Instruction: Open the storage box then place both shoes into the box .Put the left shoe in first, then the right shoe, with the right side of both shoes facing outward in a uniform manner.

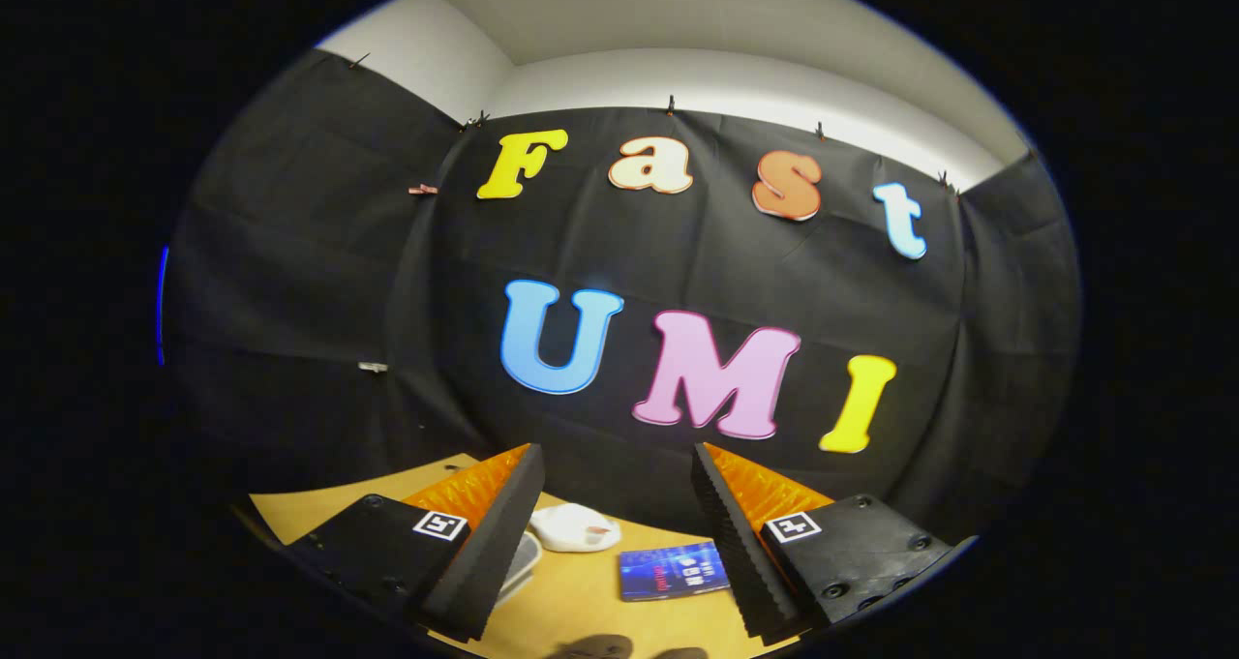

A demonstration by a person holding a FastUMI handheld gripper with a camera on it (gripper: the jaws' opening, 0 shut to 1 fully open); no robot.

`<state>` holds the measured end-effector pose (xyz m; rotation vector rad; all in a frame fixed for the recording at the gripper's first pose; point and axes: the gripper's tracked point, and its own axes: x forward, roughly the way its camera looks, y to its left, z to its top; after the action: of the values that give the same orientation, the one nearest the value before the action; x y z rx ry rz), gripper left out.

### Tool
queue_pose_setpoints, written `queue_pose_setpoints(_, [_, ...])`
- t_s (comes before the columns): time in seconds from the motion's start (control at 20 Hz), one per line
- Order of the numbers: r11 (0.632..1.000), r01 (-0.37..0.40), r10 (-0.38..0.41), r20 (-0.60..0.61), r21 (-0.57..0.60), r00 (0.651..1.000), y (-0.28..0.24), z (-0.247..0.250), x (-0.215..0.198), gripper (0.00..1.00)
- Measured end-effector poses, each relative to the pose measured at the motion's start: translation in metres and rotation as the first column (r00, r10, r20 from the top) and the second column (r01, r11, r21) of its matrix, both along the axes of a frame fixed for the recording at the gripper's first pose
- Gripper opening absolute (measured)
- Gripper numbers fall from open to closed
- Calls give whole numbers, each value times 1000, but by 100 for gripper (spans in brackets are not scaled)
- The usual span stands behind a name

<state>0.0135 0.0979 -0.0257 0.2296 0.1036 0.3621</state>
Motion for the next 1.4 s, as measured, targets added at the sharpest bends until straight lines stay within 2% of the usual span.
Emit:
queue_pose_setpoints(0.1, [979,-153,167,-99,138,981,36,-27,-3,96])
queue_pose_setpoints(0.2, [918,-270,334,-200,292,921,67,-61,-12,96])
queue_pose_setpoints(0.3, [846,-311,452,-274,433,849,89,-91,-22,98])
queue_pose_setpoints(0.35, [813,-314,498,-308,490,810,95,-112,-21,96])
queue_pose_setpoints(0.5, [733,-321,615,-383,600,689,118,-174,-21,96])
queue_pose_setpoints(0.65, [625,-261,734,-439,736,518,142,-232,-25,97])
queue_pose_setpoints(0.75, [525,-153,811,-438,837,388,158,-252,-27,96])
queue_pose_setpoints(0.8, [483,-97,840,-429,870,334,165,-260,-24,96])
queue_pose_setpoints(0.9, [425,-15,878,-409,905,250,172,-283,-22,97])
queue_pose_setpoints(0.95, [398,13,894,-391,917,219,175,-289,-24,96])
queue_pose_setpoints(1.1, [303,75,934,-312,950,174,183,-293,-23,96])
queue_pose_setpoints(1.25, [251,100,953,-264,963,150,192,-295,-24,90])
queue_pose_setpoints(1.4, [203,108,966,-217,973,140,198,-288,-30,90])
